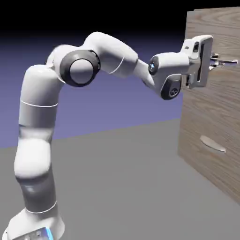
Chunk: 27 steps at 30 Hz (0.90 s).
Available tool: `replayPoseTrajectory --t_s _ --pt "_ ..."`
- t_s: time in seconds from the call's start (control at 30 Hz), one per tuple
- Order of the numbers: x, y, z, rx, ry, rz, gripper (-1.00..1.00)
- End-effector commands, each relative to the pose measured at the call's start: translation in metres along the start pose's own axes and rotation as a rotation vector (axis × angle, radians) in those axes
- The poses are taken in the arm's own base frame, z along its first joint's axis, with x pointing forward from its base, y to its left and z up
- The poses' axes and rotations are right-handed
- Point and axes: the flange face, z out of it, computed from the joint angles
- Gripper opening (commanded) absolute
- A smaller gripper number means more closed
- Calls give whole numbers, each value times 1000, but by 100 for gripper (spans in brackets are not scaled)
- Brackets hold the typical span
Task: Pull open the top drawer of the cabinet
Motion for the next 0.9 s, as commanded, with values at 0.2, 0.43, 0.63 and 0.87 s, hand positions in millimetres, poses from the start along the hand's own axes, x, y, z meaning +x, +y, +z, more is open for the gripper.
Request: replayPoseTrajectory --t_s 0.2,0.43,0.63,0.87 --pt "0 0 -70 -1 1 0 -100" --pt "0 0 -149 -1 1 0 -100" --pt "0 0 -214 -1 1 0 -100" --pt "5 3 -260 -25 18 -1 -100"
